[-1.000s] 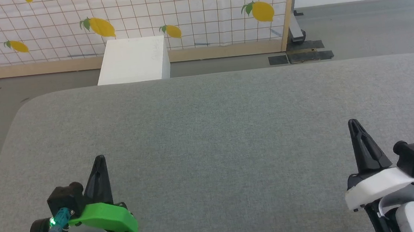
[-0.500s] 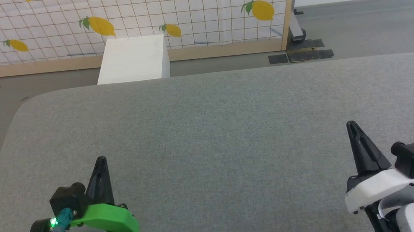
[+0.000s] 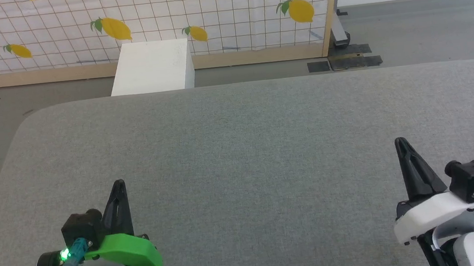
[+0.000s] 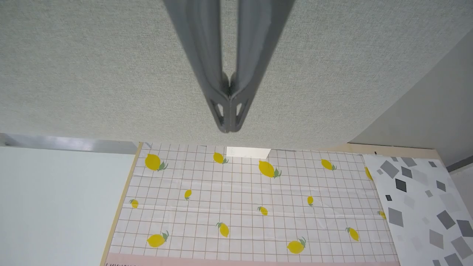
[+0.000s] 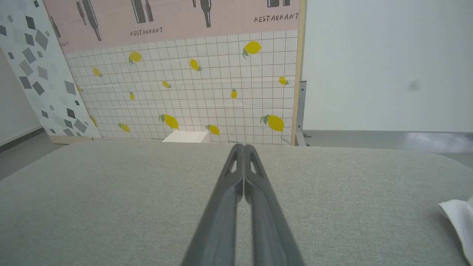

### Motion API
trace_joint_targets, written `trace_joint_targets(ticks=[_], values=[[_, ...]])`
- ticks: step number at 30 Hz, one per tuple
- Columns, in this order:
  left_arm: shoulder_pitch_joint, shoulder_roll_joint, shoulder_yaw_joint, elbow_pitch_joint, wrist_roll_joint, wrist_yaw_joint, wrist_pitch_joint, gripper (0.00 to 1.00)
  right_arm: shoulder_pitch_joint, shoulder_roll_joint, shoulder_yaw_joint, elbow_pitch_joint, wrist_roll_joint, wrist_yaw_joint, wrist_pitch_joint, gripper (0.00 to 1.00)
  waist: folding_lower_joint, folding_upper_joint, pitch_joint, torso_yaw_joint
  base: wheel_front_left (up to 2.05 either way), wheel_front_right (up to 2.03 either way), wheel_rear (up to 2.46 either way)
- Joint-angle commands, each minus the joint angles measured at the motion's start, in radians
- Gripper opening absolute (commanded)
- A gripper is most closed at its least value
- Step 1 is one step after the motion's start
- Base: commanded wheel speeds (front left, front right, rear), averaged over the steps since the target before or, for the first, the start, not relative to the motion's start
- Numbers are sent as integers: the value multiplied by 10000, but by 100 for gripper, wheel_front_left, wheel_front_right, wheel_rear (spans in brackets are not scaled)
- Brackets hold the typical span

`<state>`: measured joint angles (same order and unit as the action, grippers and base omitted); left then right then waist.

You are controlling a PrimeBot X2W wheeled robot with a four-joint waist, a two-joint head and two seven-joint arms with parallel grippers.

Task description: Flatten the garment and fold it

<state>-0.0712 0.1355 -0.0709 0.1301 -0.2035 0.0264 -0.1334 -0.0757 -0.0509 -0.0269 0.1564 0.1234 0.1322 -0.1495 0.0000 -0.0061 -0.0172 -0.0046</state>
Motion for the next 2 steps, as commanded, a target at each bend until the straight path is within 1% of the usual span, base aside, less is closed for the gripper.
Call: trace_joint_targets(ticks=[1, 2], values=[[159, -56, 68, -82, 163, -60, 50, 0, 218, 3, 29, -110, -105, -7, 63, 0, 0, 26, 3, 1, 0, 0, 0], [168, -68, 78, -101, 193, -63, 70, 0, 226, 3, 33, -132, -123, -7, 86, 0, 0, 27, 6, 2, 0, 0, 0]])
